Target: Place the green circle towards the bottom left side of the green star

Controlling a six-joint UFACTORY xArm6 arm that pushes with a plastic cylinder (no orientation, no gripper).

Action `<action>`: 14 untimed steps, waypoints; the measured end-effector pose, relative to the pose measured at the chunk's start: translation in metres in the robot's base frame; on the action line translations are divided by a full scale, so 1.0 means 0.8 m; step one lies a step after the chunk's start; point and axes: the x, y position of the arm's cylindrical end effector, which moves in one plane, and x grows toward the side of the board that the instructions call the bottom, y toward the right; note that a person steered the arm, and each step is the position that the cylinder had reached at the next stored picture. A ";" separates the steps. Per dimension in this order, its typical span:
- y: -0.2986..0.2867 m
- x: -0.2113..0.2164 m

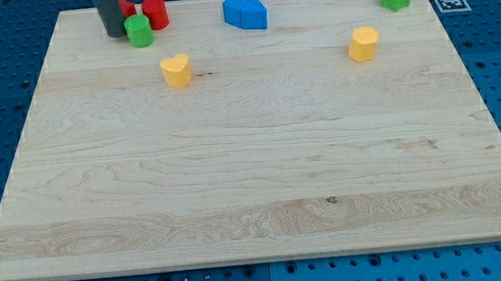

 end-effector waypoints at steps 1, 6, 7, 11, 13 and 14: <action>0.021 0.000; 0.199 0.068; 0.237 0.070; 0.350 0.081; 0.405 0.084; 0.423 0.085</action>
